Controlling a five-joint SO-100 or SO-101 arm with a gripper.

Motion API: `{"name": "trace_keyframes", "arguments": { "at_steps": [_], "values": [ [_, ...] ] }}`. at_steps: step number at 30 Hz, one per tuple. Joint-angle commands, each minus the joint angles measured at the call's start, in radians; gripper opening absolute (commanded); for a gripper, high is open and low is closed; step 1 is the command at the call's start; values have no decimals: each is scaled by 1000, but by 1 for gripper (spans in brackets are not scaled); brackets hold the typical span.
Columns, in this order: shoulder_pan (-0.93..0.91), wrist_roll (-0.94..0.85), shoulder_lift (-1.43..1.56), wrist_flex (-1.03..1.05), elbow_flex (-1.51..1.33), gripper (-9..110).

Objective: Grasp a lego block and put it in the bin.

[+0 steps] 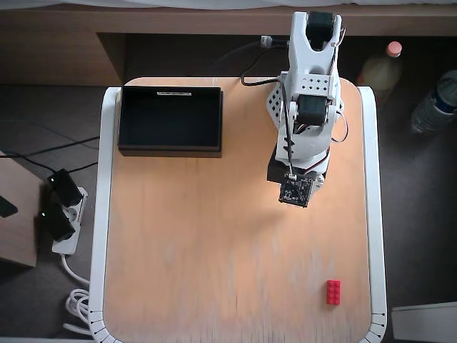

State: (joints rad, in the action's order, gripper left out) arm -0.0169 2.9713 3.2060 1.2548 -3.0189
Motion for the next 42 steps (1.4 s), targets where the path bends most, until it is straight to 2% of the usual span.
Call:
{"name": "trace_keyframes", "arguments": {
  "at_steps": [1,30,34,38,42],
  "values": [
    [11,-5,91,6,-155,0],
    [12,2,89,25,-155,0],
    [5,189,87,20,-155,0],
    [-3,238,83,-25,-153,0],
    [-18,250,31,-167,-138,0]
  ]
}}
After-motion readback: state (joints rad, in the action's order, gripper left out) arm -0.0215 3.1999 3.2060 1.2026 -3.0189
